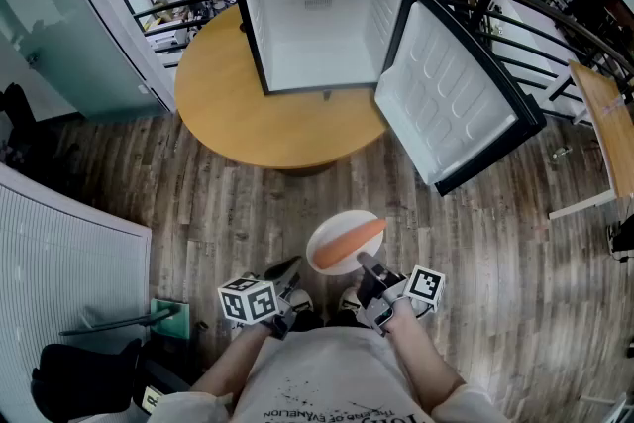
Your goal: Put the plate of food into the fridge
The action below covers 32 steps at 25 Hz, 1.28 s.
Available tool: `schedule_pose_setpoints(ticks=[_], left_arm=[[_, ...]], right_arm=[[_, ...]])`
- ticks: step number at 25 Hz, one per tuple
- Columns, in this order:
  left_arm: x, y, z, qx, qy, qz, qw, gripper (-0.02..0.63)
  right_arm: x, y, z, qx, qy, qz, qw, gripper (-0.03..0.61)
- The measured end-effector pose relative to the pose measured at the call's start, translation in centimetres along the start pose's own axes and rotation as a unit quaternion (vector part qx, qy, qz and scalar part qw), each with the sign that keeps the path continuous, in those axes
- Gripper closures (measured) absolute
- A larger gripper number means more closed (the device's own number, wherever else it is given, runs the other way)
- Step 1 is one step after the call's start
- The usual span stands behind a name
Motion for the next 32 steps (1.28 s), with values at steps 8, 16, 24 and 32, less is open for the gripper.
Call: schedule_pose_setpoints(ticks=[8, 16, 24, 32], left_arm=[[-0.2, -0.4, -0.8, -0.093, 0.000, -0.079, 0.9926, 0.591], [0.1, -0.9, -0.6, -0.084, -0.008, -0.078, 0.9934, 0.591], [1.6, -0.2, -1.0, -0.083, -0.006, -0.081, 0.9933, 0.591], [3.7, 1.0, -3.2, -0.095, 0.000, -0.063, 0.9934, 0.591]], right_arm=[[1.0, -0.5, -0.9, -0.002, -0.008, 0.005, 1.000, 0.546], [1.6, -0.8, -1.1, 0.001, -0.010, 0.008, 1.000, 0.546], [0.7, -0.4, -0.3, -0.004, -0.009, 0.005, 1.000, 0.546], [-1.2, 1.2, 0.8, -0.020, -0.035, -0.004, 0.999, 0.546]])
Point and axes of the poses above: the fingertips, and each gripper's own axes: x backward along the fingers, y to its left, z out of its underside, the point moved 5 cm from there along x, backward along the fingers, and after that the axes turned 12 degrees about z, right-handed, at the moved point
